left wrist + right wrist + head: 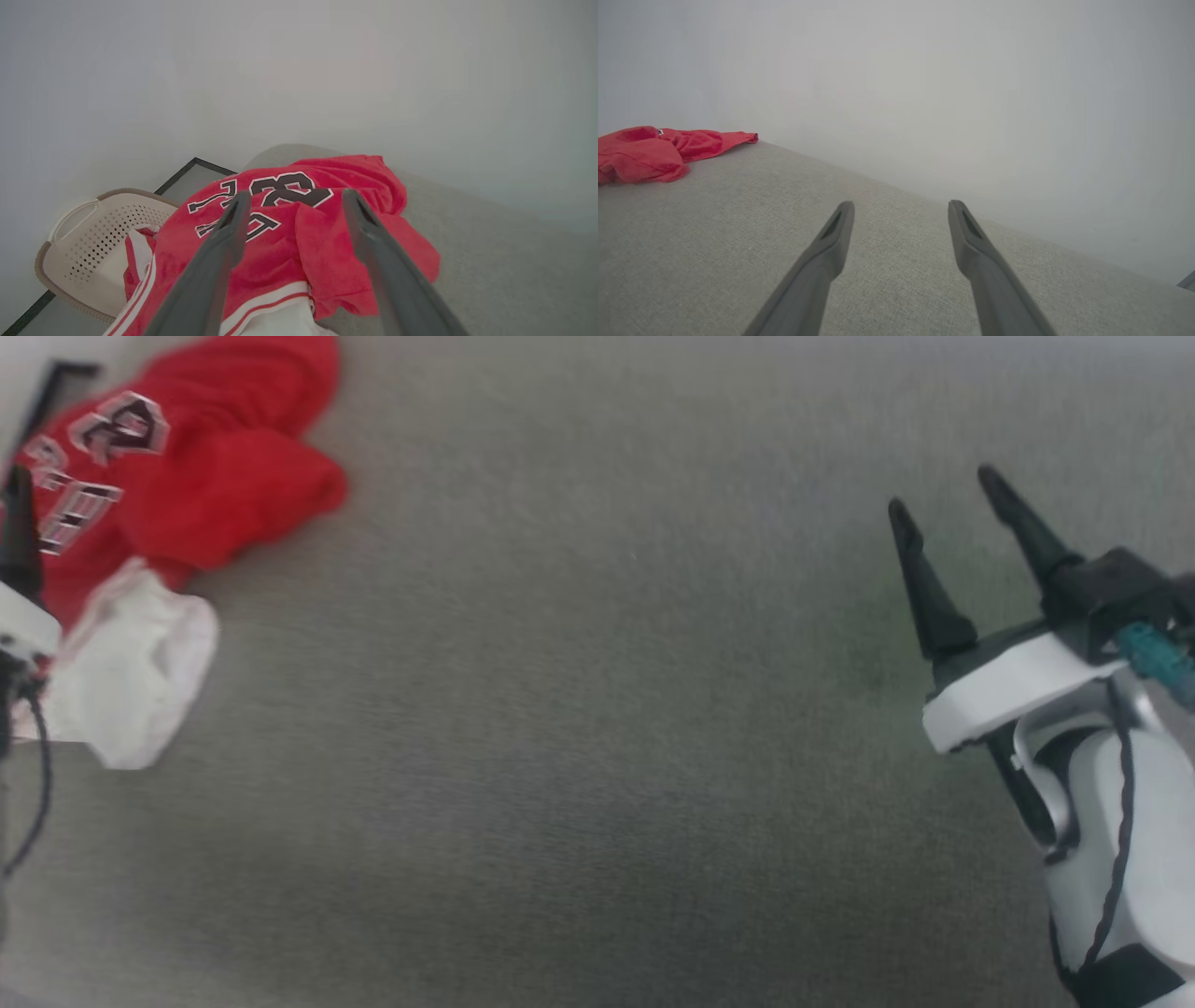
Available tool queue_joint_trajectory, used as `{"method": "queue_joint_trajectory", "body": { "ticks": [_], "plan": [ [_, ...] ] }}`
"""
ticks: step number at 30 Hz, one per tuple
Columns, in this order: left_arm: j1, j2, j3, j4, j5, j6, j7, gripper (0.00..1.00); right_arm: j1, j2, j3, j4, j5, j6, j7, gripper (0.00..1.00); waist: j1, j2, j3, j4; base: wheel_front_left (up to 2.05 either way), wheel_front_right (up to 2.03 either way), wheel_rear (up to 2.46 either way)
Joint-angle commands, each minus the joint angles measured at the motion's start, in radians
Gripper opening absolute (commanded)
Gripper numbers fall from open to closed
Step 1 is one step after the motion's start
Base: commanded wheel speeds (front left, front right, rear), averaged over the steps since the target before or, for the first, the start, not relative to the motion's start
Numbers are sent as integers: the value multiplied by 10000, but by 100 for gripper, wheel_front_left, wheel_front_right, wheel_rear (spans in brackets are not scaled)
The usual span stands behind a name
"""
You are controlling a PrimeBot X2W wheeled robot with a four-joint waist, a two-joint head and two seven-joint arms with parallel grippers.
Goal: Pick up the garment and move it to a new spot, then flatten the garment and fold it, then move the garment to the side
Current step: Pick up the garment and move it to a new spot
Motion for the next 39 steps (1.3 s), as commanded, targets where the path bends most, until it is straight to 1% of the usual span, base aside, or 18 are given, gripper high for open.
{"method": "queue_joint_trajectory", "body": {
  "ticks": [1, 3, 5, 9, 14, 15, 16, 17, 20, 23, 24, 25, 26, 27, 33, 39],
  "plan": [
    [-375, 61, -126, 344, -200, -13, 208, 100, -164, -33, -29, -159, -107, -6, 83, 100, -1, 0, 938, -486, 0, 0, 0],
    [-861, 197, -358, 940, -221, -14, 613, 100, -244, -52, -9, -383, -196, -6, 193, 100, -1, 0, 1241, -576, 0, 0, 0],
    [-1331, 241, -474, 1499, -476, -13, 1020, 100, -308, -64, -8, -571, -239, -6, 263, 100, -1, 0, 1465, -648, 0, 0, 0],
    [-1970, 380, -793, 2594, -697, -15, 2044, 100, -314, -83, 2, -808, -305, -6, 384, 100, -1, 0, 1750, -761, 0, 0, 0],
    [-2408, 280, -1300, 3957, -661, -15, 3956, 100, -261, -94, -25, -1047, -327, -6, 541, 100, -1, 0, 1939, -833, 0, 0, 0],
    [-2410, 199, -1372, 4126, -674, -16, 4284, 100, -246, -106, -36, -1079, -324, -6, 541, 100, -1, 0, 1963, -835, 0, 0, 0],
    [-2410, 199, -1372, 4126, -674, -16, 4284, 100, -246, -106, -36, -1079, -324, -6, 541, 100, -1, 0, 1963, -835, 0, 0, 0],
    [-2458, 152, -1506, 4254, -659, -16, 4698, 100, -230, -109, -40, -1114, -323, -6, 571, 100, -1, 0, 1982, -838, 0, 0, 0],
    [-2441, -32, -1717, 4405, -774, -16, 5414, 100, -178, -129, -62, -1207, -337, -6, 646, 100, -1, 0, 2013, -820, 0, 0, 0],
    [-2407, -70, -1885, 4421, -799, -18, 5676, 100, -188, -123, -63, -1255, -365, -6, 719, 100, -1, 0, 2010, -797, 0, 0, 0],
    [-2404, -74, -1921, 4402, -800, -18, 5668, 93, -204, -112, -62, -1259, -364, -6, 725, 100, -1, 0, 1998, -788, 0, 0, 0],
    [-2386, -49, -1955, 4344, -802, -18, 5496, 31, -217, -94, -61, -1259, -370, -6, 731, 100, -1, 0, 1978, -776, 0, 0, 0],
    [-2383, 37, -1948, 4313, -818, -18, 5270, 0, -212, -88, -60, -1245, -392, -6, 728, 100, -1, 0, 1936, -757, 0, 0, 0],
    [-2402, 101, -2004, 4277, -804, -18, 5210, 0, -206, -71, -53, -1231, -396, -6, 731, 100, -1, 0, 1894, -746, 0, 0, 0],
    [-2911, 651, -2253, 3673, -612, -17, 3697, 0, -114, -40, -88, -1018, -395, -6, 550, 100, -1, 0, 1418, -611, 0, 0, 0],
    [-3298, 1148, -2884, 2791, -290, -17, 2513, 0, 65, 121, -86, -615, -256, -7, 291, 100, -1, 0, 611, -468, 0, 0, 0]
  ]
}}
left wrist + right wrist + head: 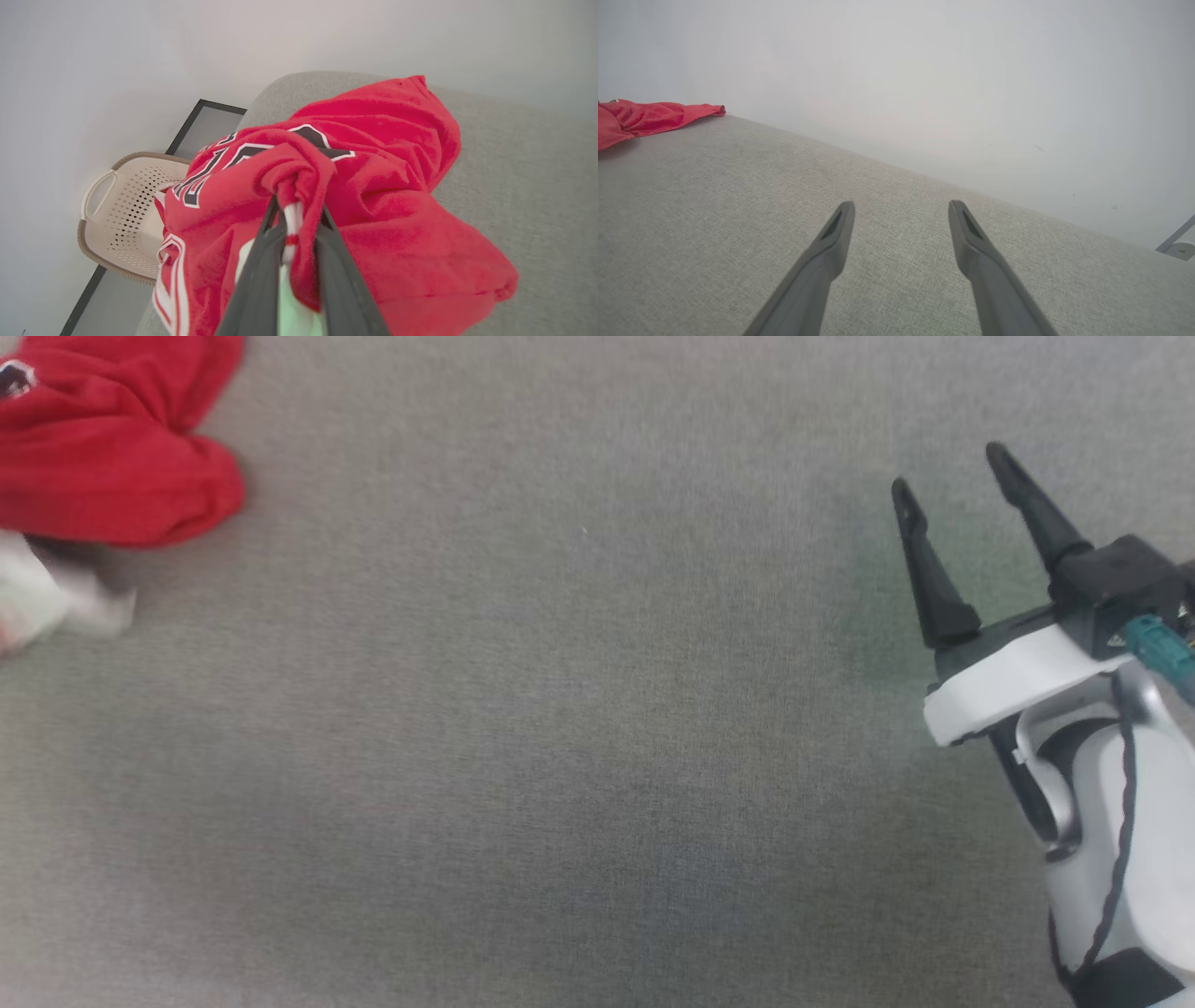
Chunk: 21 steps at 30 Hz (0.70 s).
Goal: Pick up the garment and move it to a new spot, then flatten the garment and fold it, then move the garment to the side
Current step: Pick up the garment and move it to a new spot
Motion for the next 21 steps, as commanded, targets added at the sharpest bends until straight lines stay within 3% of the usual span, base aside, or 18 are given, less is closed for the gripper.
{"method": "queue_joint_trajectory", "body": {
  "ticks": [1, 11, 21],
  "plan": [
    [-200, 161, -157, -241, 111, -15, -270, 0, 160, 82, 9, 146, 95, -7, -130, 100, 0, 1, -478, 106, 0, 0, 0],
    [-1137, 921, -1258, -2118, 904, -15, -1197, 0, 560, 418, -75, 840, 293, -7, -713, 100, 0, 1, -1901, 243, 0, 0, 0],
    [-802, 1459, -1588, -4874, 662, -6, -384, 0, 910, 710, -303, 1184, 441, -7, -1108, 100, 0, 1, -2884, 49, 0, 0, 0]
  ]
}}
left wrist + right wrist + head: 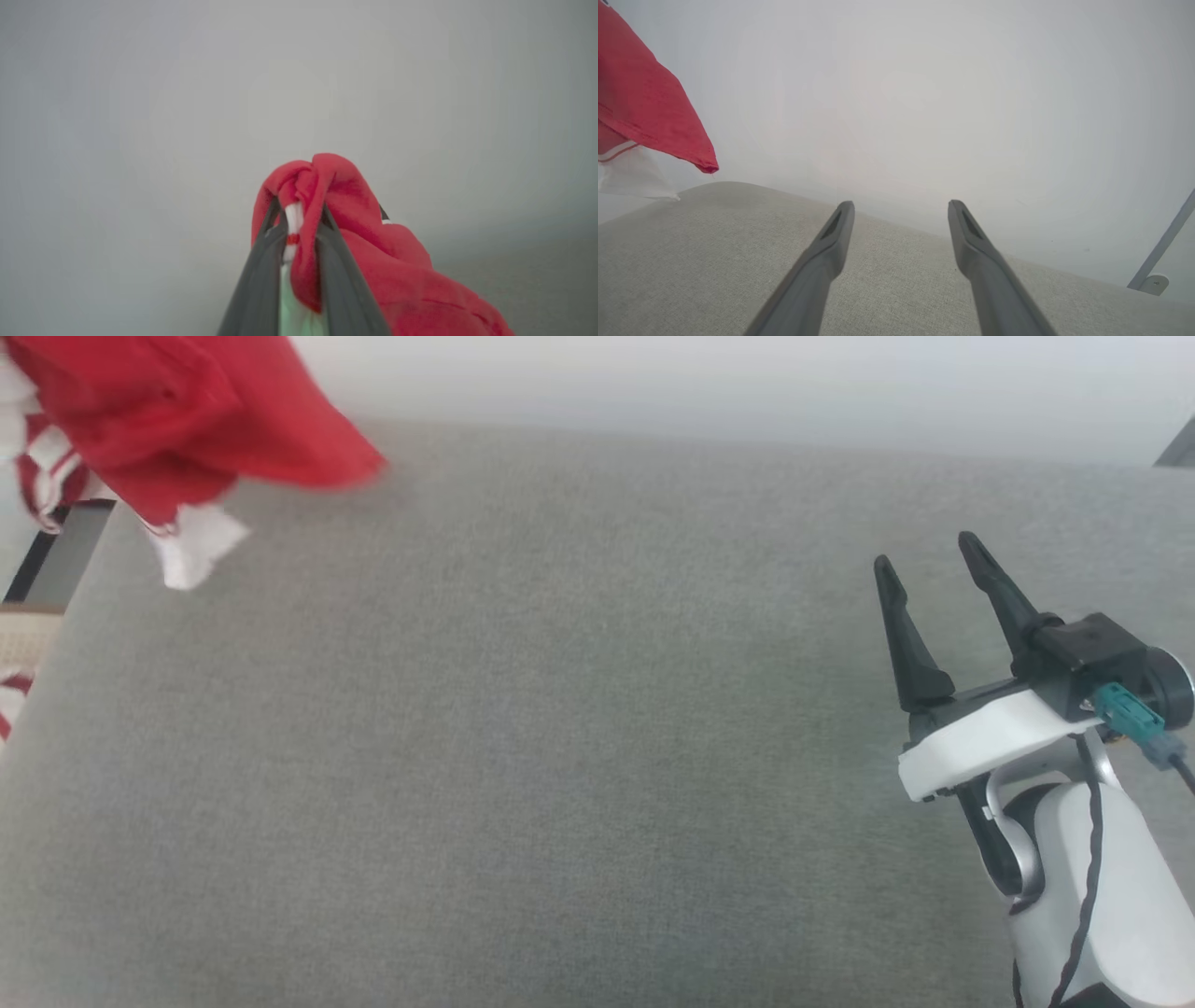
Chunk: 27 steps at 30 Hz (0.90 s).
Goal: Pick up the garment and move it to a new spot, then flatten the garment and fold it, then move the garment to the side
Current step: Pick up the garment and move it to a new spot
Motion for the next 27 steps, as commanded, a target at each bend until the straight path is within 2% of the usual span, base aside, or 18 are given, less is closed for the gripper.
{"method": "queue_joint_trajectory", "body": {
  "ticks": [1, 5, 7, 15, 21, 27],
  "plan": [
    [237, 25, 6, -288, -93, 40, 147, 0, 113, 44, -56, 7, 39, -7, -103, 100, -1, 0, -212, -132, 0, 0, 0],
    [747, 305, 31, -2030, -434, 243, 871, 0, 242, 97, -291, 16, 39, -7, -196, 100, -1, 0, -463, -408, 0, 0, 0],
    [1182, 509, -3, -3490, -553, 554, 1425, 0, 364, 127, -543, -25, 42, -7, -268, 100, -1, 0, -555, -697, 0, 0, 0],
    [1997, 787, -255, -6862, -576, 1601, 2721, 0, 565, 193, -1334, -234, -93, -7, -393, 100, -1, 0, -476, -1813, 0, 0, 0],
    [2145, 509, -582, -8275, -596, 2021, 3288, 0, 688, 342, -1773, -374, -166, -5, -512, 100, -1, 0, -161, -2668, 0, 0, 0],
    [2700, 12, -1211, -8648, -706, 2332, 3665, 0, 816, 582, -1943, -265, -191, -5, -739, 100, -1, 0, 159, -3284, 0, 0, 0]
  ]
}}
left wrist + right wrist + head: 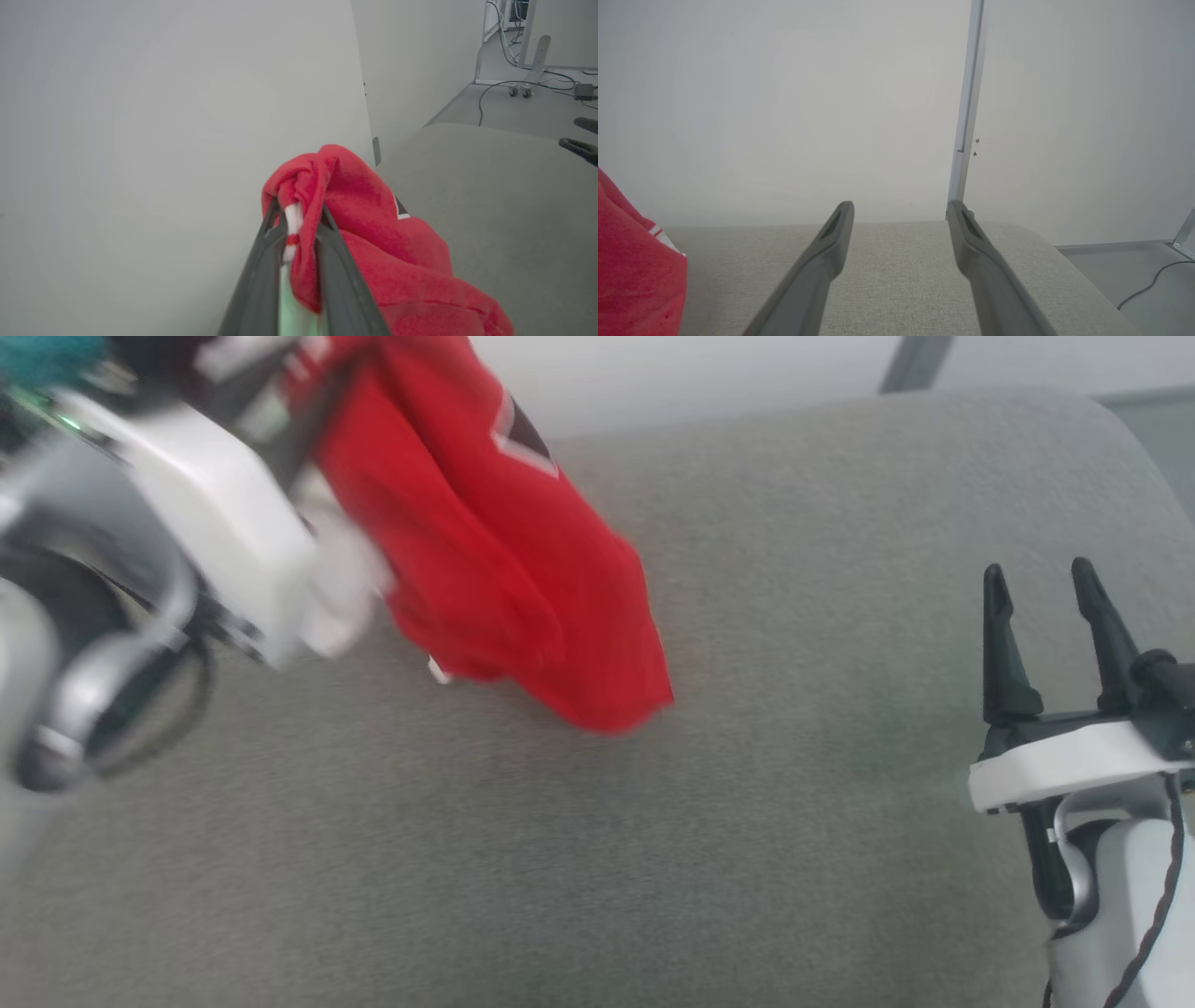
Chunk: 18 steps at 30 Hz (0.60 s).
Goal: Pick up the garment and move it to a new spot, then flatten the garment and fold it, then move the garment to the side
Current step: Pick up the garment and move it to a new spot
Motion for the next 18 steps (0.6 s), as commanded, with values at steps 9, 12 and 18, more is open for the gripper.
{"method": "queue_joint_trajectory", "body": {
  "ticks": [9, 12, 18],
  "plan": [
    [1902, -673, -1208, 1210, -610, 269, 488, 0, 145, 283, 188, 575, 94, -3, -524, 100, 0, 0, 455, -729, 0, 0, 0],
    [2460, -848, -1468, 1837, -820, 251, 437, 0, 135, 328, 255, 765, 122, -3, -607, 100, 0, 0, 488, -796, 0, 0, 0],
    [3160, -1217, -1822, 3084, -1103, 142, 214, 0, 136, 363, 364, 1019, 87, -3, -706, 100, 0, 0, 473, -848, 0, 0, 0]
  ]
}}
